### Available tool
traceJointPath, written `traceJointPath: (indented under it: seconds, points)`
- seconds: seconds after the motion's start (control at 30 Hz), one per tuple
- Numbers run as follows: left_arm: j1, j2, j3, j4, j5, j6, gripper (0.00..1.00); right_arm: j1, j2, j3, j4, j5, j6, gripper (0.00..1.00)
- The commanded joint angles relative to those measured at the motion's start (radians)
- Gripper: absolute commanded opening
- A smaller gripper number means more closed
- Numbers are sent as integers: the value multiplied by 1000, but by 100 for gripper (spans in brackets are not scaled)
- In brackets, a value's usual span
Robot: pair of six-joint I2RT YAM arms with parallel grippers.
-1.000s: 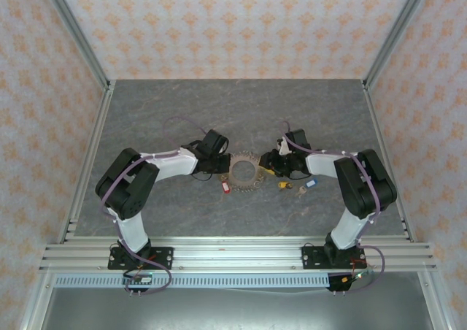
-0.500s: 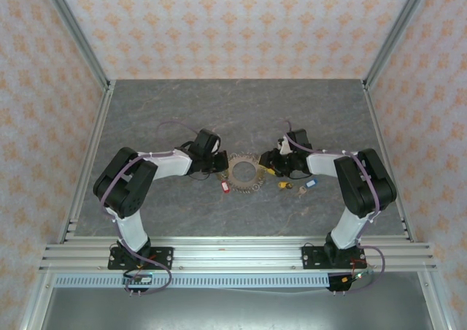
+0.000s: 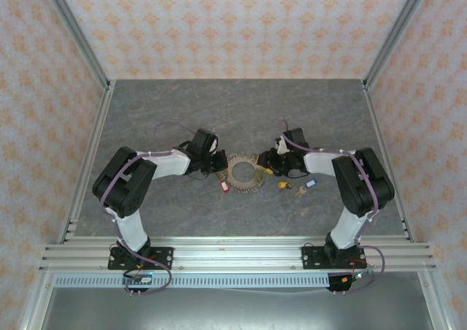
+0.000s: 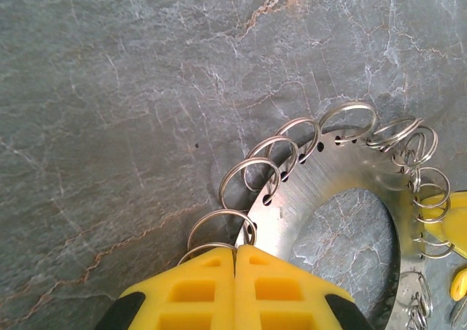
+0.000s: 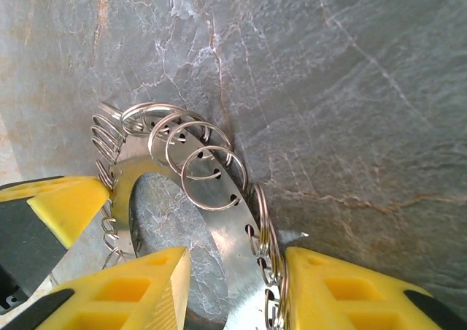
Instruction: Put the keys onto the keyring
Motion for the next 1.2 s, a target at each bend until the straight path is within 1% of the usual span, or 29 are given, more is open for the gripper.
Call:
traceJointPath:
  seconds: [0.0,0.07,0.2,0.23,0.5,0.57,0.73,0.8,0.83,0.9,0.97,1.03,1.17]
  points:
    - [7,-12,-39,-91,-19,-7,3,64,74,-33,154,-45,53,35]
    - [7,-22,-45,-85,-21,-12,3,64,77,-20,129,-36,48,34]
    - [7,-34,-44,-81,-22,-20,3,59,70,-31,140,-37,49,31]
    - [6,-36,-43,-83,-22,-19,3,55,69,-36,150,-49,52,28]
    - [8,-51,-47,-63,-22,-34,6,10,69,-97,333,-173,153,28]
    - [7,-59,-50,-56,-20,-37,7,10,70,-96,329,-187,145,24]
    - [8,-76,-56,-59,-29,-37,10,4,56,-96,295,-167,115,18]
    - [8,-86,-58,-67,-40,-33,12,-1,48,-99,292,-151,115,10]
    - [9,-92,-59,-71,-45,-32,14,-2,44,-103,293,-146,117,9]
    - [9,-112,-58,-87,-62,-24,22,-6,28,-107,293,-142,118,9]
    - [7,-137,-57,-103,-80,-16,28,-6,8,-113,295,-133,122,6]
    - [7,-164,-61,-118,-100,-12,44,-7,-14,-120,304,-132,129,3]
    - [8,-241,-71,-160,-144,-5,59,-15,-72,-137,338,-142,165,1]
